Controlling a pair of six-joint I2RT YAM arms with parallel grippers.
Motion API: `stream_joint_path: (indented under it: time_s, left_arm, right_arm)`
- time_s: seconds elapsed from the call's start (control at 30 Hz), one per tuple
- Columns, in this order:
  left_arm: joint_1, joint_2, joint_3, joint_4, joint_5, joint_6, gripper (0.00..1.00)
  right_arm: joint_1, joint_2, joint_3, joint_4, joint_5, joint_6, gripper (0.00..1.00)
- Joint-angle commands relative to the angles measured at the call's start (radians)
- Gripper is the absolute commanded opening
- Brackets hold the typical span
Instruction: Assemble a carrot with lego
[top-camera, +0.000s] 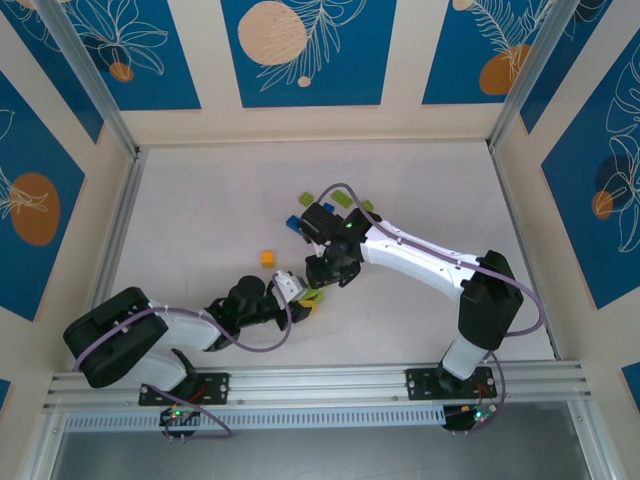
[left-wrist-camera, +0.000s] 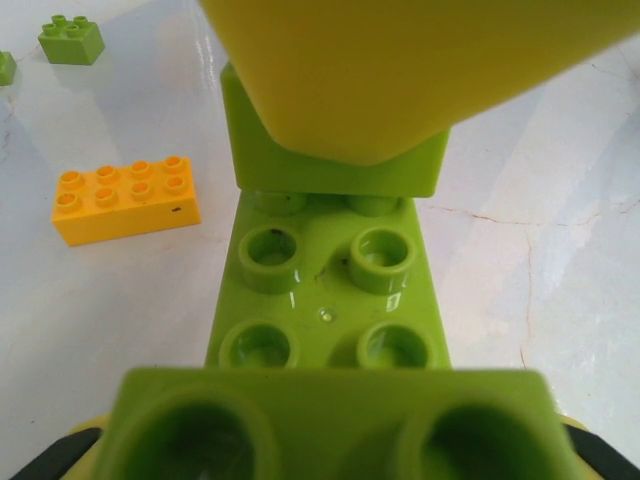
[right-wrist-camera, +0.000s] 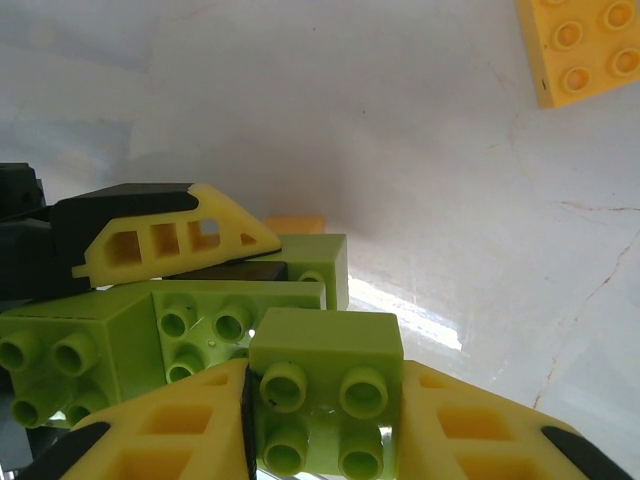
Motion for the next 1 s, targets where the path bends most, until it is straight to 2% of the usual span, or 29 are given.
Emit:
stream_joint_path:
  time_s: [0.0,0.33,0.63,0.87,0.97]
  left_arm:
    - [-0.007,0.015,0.007,-0.046,-0.006,0.001,0.36]
    - [-0.007,0.017,0.009,-0.046,-0.004,0.0,0.36]
    - [-0.007,0.018,0.01,-0.046,-0.005,0.0,0.36]
    - [-0.007,0.018,0.01,-0.047,-0.005,0.0,0.36]
    - [-0.007,0.017,0.012,-0.051,-0.006,0.0,0.36]
  right_arm:
    - [0.011,0.022,-0.023,-0.048,-0.023,0.0,0.34]
    - [0.027,0.046,-0.036,-0.012,-0.067,0.022,0.34]
    - [0.033,0.075,-0.027,-0.072,-0.017,0.024,0.34]
    - [0.04,0.073,-0.035,-0.055,-0.033,0.026,0.34]
    - [0.041,0.058,-0.03,-0.034,-0.054,0.02,0.39]
